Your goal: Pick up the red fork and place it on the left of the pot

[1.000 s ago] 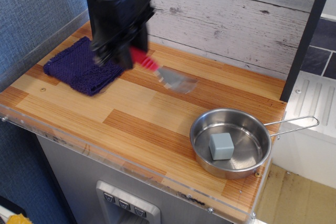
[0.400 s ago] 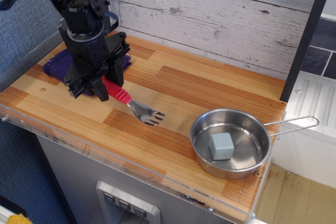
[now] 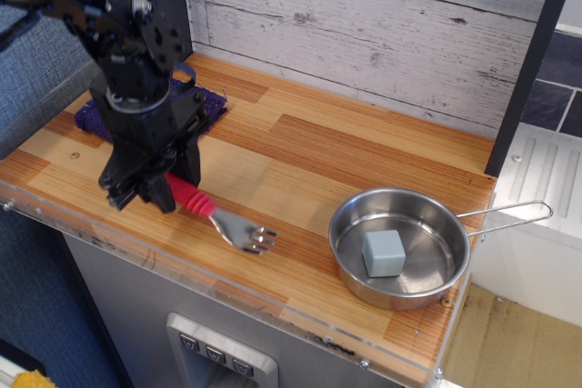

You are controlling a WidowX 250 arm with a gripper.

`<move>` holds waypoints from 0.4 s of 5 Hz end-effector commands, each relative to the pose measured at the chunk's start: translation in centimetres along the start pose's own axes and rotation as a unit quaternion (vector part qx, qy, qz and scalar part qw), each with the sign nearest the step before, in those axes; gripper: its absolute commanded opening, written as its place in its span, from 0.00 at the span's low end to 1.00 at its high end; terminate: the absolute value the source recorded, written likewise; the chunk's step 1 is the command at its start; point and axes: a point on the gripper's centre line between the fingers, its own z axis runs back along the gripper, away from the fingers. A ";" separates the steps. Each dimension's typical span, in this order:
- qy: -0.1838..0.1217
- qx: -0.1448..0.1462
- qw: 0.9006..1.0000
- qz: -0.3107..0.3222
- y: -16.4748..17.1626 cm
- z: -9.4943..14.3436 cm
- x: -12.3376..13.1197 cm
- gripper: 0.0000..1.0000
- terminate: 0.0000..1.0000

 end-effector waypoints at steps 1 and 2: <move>-0.020 -0.025 0.999 0.019 -0.1 0.5 -0.2 0.00 0.00; -0.040 -0.024 0.998 0.032 -0.7 0.1 -0.5 0.00 0.00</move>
